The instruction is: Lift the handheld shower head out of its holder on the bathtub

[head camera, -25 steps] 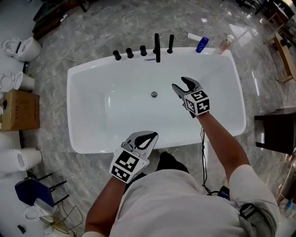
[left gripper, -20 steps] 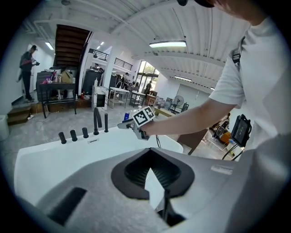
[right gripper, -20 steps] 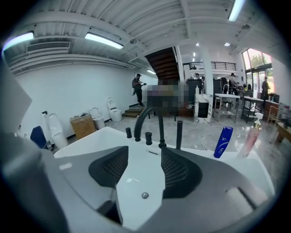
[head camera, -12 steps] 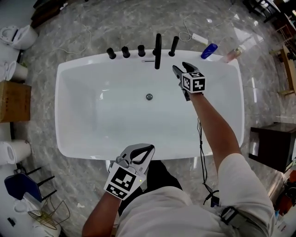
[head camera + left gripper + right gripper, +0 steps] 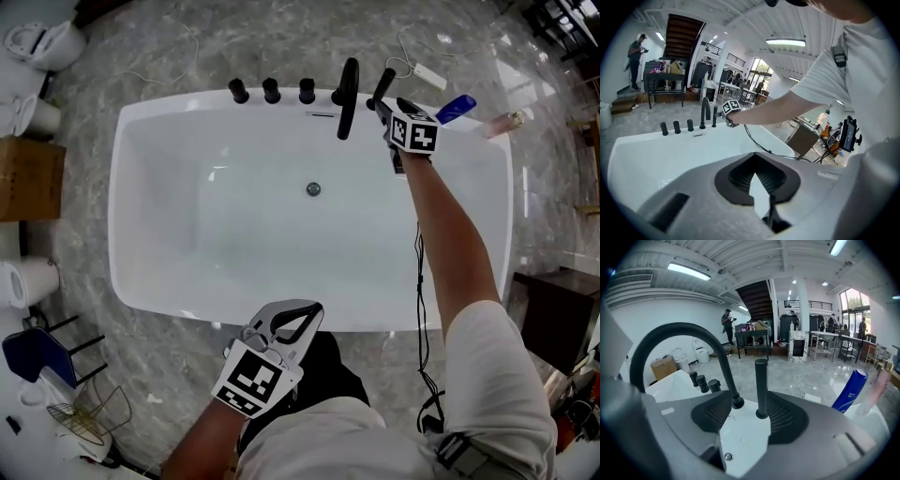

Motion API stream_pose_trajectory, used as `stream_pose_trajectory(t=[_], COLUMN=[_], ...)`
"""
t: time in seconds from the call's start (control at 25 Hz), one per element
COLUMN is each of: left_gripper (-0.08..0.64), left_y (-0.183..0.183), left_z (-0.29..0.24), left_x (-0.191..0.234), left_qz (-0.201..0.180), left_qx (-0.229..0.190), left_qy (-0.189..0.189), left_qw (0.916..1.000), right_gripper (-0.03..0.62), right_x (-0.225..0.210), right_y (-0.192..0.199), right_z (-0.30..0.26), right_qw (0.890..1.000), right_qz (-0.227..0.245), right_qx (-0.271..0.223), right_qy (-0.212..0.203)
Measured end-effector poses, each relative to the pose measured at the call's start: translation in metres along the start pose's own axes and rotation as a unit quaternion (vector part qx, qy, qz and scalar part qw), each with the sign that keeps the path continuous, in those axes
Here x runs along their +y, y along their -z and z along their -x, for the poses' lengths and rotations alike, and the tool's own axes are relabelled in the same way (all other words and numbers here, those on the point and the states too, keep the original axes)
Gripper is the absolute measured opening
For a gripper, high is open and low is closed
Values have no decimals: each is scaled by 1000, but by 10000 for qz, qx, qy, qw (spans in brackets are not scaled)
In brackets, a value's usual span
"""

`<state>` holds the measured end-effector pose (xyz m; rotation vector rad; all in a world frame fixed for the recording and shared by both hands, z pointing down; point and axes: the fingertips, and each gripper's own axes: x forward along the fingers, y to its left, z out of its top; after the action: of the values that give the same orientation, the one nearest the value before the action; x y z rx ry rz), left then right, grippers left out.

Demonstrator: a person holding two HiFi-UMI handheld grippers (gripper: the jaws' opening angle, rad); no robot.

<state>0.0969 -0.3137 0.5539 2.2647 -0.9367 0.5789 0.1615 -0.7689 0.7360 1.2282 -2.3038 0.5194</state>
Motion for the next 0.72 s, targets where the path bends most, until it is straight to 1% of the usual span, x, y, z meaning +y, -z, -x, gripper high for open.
stream_pose_trajectory(t=[0.12, 0.28, 0.48, 0.72], left_gripper=[6, 6, 6, 6], left_y=[16, 35, 47, 57], left_z=[3, 0, -3, -8], left_x=[9, 15, 25, 35], left_qz=[84, 314, 338, 418], left_qx=[78, 156, 203, 193], left_qy=[-70, -88, -111, -116], left_qw=[9999, 9993, 9992, 9989], right_gripper=[249, 249, 249, 240], right_x=[-5, -11, -21, -24], right_y=[-3, -6, -2, -9], right_z=[-20, -42, -62, -79], right_qw=[9999, 9995, 9990, 9987], right_qz=[-112, -252, -303, -378], right_qx=[-13, -60, -13, -83], right_qy=[113, 196, 338, 328])
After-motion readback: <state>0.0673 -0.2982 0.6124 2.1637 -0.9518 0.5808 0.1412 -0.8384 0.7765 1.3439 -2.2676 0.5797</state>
